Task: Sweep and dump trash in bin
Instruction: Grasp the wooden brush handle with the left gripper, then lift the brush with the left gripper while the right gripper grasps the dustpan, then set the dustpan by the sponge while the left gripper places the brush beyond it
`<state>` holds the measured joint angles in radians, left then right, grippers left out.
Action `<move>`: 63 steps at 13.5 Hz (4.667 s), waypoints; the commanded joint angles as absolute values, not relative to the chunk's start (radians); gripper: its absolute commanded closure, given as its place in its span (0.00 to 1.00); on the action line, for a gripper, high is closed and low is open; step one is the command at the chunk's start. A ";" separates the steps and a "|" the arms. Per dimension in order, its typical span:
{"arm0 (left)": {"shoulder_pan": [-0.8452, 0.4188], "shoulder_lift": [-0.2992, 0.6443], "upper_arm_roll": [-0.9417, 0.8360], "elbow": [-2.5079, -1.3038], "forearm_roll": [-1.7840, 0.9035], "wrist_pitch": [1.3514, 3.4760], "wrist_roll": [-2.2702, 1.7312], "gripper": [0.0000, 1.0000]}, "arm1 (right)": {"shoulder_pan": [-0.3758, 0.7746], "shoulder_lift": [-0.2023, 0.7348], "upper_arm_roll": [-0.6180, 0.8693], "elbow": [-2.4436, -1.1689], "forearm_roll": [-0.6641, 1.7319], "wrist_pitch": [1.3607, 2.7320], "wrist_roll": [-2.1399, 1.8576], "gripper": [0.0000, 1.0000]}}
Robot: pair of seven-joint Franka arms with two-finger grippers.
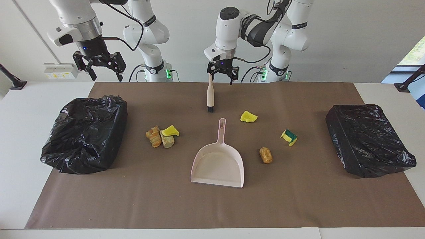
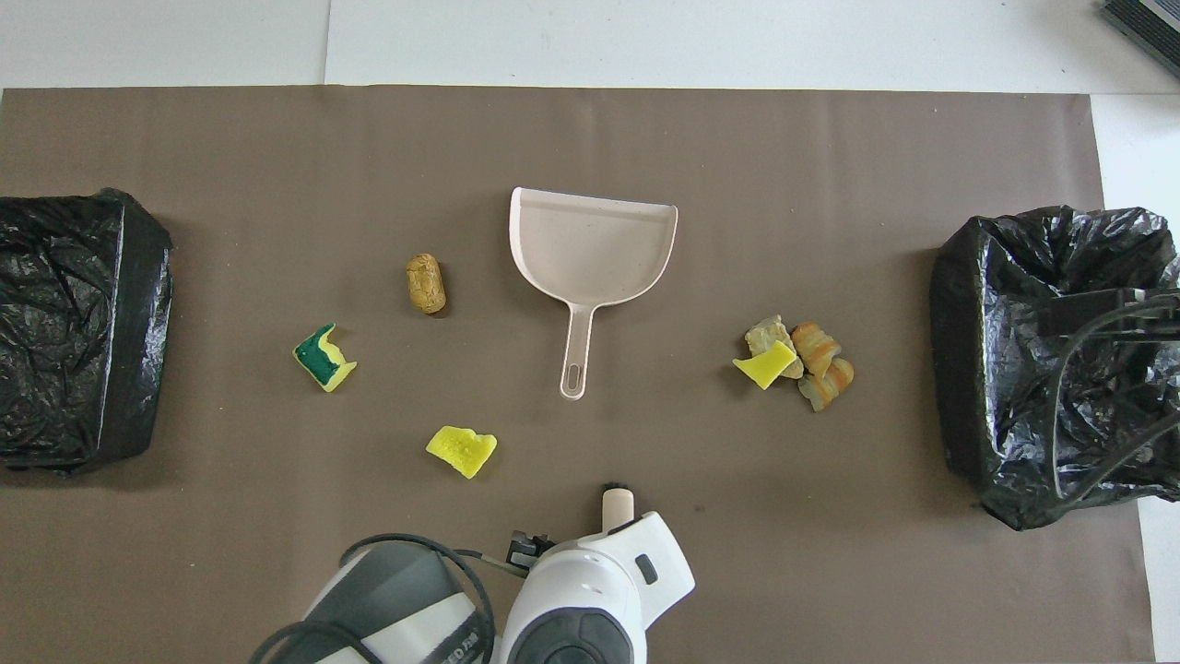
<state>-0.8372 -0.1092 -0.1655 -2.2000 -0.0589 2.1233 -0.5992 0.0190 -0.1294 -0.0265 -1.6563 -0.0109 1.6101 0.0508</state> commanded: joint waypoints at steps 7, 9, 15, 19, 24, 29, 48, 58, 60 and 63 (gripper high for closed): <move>-1.015 -0.095 -0.146 -2.352 -0.084 2.301 -0.820 0.00 | 0.008 -0.118 -0.023 -1.637 0.005 1.597 0.035 0.00; -1.055 -0.084 -0.146 -2.358 -0.100 2.301 -0.837 0.00 | 0.008 -0.118 -0.025 -1.637 0.005 1.597 0.035 0.00; -1.085 -0.044 -0.146 -2.353 -0.101 2.301 -0.908 0.00 | 0.005 -0.142 -0.046 -1.631 0.001 1.461 0.029 0.00; -1.095 -0.046 -0.146 -2.353 -0.101 2.289 -0.922 0.44 | 0.008 -0.153 -0.052 -1.631 0.006 1.454 0.031 0.00; -1.083 -0.055 -0.140 -2.341 -0.101 2.194 -0.916 1.00 | 0.008 -0.163 -0.051 -1.638 0.000 1.422 0.037 0.00; -1.031 -0.078 -0.133 -2.297 -0.086 2.047 -0.916 1.00 | 0.064 -0.135 -0.026 -1.716 -0.006 1.569 0.109 0.00; -0.189 -0.045 -0.132 -2.168 0.080 1.994 -0.367 1.00 | 0.555 0.346 -0.025 -1.687 0.034 2.092 0.905 0.00; 0.078 -0.021 -0.132 -2.164 0.101 2.003 -0.153 1.00 | 0.629 0.439 -0.025 -1.694 -0.024 2.188 0.781 0.09; 0.075 -0.023 -0.133 -2.174 0.101 1.996 -0.155 1.00 | 0.626 0.439 -0.025 -1.690 -0.029 2.184 0.761 0.99; 0.045 -0.006 -0.137 -2.172 0.101 2.014 -0.155 1.00 | 0.614 0.440 -0.025 -1.686 -0.016 2.189 0.686 1.00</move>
<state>0.0641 -0.0113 -0.1332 -2.1703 0.0834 2.0043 -0.1554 0.6287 0.4320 -0.0244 -1.6990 -0.0206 2.1801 0.7507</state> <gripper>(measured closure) 0.736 0.551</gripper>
